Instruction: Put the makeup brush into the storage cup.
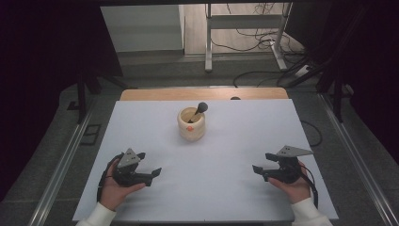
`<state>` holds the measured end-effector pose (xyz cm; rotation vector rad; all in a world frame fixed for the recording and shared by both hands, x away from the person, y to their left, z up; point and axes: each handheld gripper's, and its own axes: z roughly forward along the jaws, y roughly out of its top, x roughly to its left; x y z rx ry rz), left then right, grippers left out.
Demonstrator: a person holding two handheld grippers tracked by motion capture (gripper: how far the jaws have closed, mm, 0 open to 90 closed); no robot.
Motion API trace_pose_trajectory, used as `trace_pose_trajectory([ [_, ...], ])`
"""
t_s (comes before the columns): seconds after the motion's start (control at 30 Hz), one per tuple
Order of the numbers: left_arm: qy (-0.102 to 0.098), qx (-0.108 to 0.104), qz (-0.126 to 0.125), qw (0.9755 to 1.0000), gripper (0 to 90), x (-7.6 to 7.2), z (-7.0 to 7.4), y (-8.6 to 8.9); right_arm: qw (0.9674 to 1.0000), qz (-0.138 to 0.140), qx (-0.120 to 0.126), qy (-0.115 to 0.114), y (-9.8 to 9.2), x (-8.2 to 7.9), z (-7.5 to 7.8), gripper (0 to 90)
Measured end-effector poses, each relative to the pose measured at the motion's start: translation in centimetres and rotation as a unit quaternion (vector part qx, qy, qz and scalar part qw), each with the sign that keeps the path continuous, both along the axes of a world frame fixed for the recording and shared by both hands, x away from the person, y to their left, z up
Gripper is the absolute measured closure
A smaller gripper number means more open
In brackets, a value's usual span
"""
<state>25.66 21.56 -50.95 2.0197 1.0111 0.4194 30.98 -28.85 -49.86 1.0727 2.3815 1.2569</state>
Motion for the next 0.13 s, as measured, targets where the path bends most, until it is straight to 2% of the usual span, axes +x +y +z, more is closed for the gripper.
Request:
trace_pose_trajectory([
  [0.13, 0.001, 0.0, 0.0, 1.0, 13.5, 0.01, -0.02, -0.04, 1.0, 0.001, 0.003, -0.005, 0.06, -0.04, 0.02, 20.5],
])
